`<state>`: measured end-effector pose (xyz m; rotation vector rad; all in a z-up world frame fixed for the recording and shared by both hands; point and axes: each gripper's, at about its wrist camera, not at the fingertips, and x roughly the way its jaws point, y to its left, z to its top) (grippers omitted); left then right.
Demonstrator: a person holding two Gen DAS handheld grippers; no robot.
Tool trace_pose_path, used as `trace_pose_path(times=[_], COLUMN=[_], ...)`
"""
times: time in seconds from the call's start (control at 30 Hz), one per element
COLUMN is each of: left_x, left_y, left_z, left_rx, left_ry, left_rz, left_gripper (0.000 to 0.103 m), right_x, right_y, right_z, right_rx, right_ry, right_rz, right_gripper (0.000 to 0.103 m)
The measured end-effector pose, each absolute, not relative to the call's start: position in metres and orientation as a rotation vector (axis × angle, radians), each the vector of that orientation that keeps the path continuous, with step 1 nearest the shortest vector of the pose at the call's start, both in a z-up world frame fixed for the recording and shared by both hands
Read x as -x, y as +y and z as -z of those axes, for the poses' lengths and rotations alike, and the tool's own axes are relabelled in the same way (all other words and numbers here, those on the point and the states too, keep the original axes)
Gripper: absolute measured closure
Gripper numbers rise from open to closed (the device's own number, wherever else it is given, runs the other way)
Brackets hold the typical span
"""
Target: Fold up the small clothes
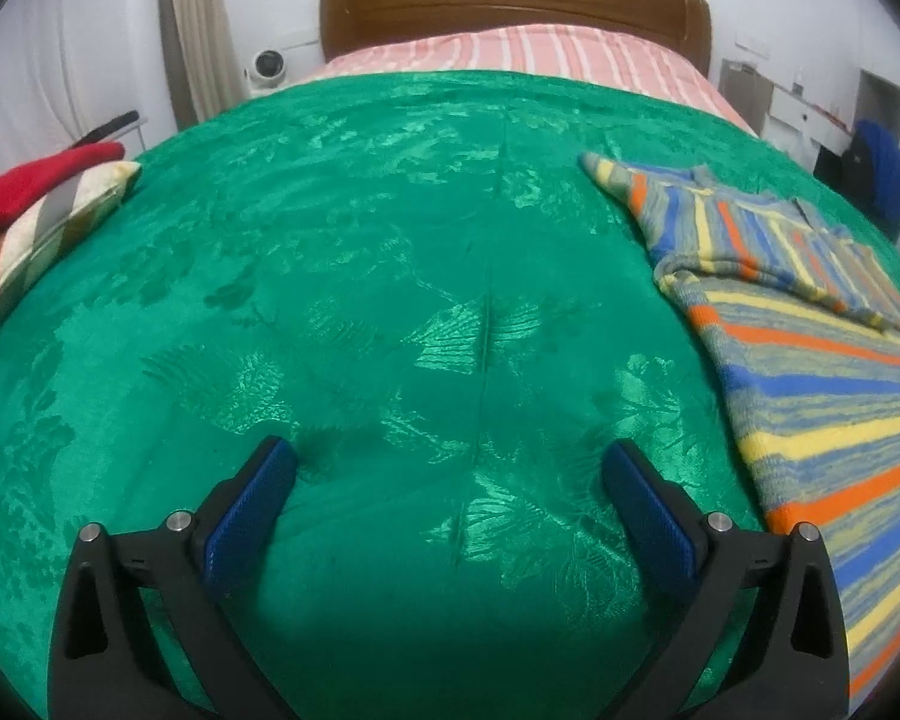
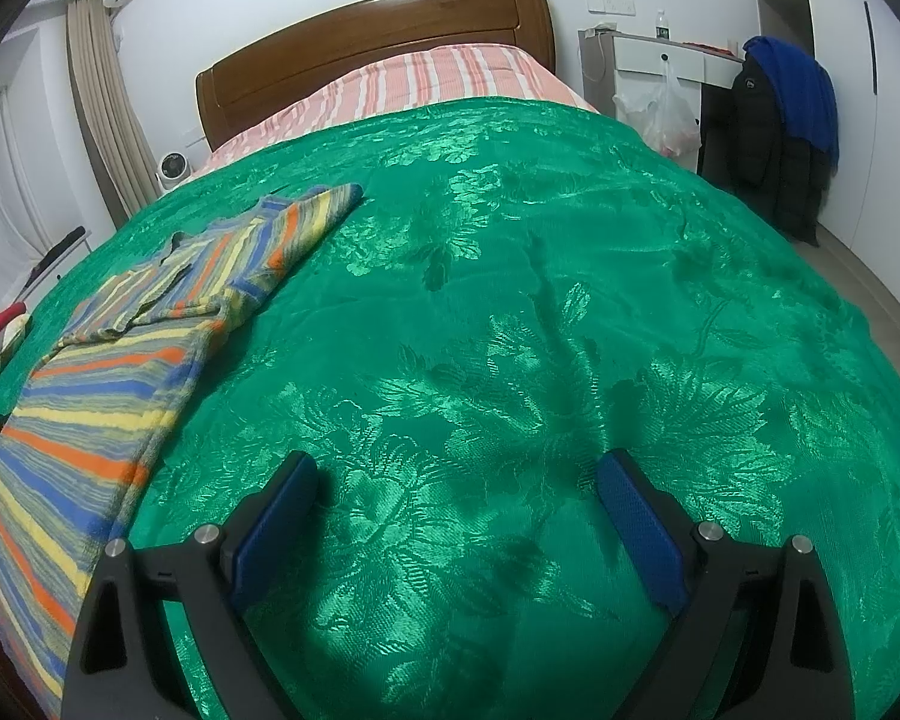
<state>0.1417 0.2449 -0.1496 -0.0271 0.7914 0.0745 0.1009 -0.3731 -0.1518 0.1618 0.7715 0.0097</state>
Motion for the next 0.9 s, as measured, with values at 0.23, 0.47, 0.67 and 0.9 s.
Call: trace_pose_path(times=[0.23, 0.47, 0.67, 0.9], left_x=[-0.1381, -0.1389, -0.1392, -0.1396], left_y=[0.2456, 0.2463, 0.2462, 0.2462], left_z=[0.1530, 0.1529, 0.1528, 0.1530], left_rx=[0.036, 0.040, 0.040, 0.041], left_ry=[0.785, 0.783, 0.783, 0.782], left_rz=[-0.072, -0.070, -0.070, -0.069], left_gripper=[0.000, 0.000, 0.000, 0.000], right_x=[-0.1001, -0.1001, -0.1001, -0.1001], right_y=[-0.3734, -0.3732, -0.3738, -0.3733], right_z=[0.1512, 0.1514, 0.1512, 0.1514], right_rx=[-0.164, -0.164, -0.164, -0.164], right_ry=[0.769, 0.770, 0.769, 0.769], right_rz=[-0.012, -0.011, -0.011, -0.010], right_gripper=[0.009, 0.009, 0.009, 0.009])
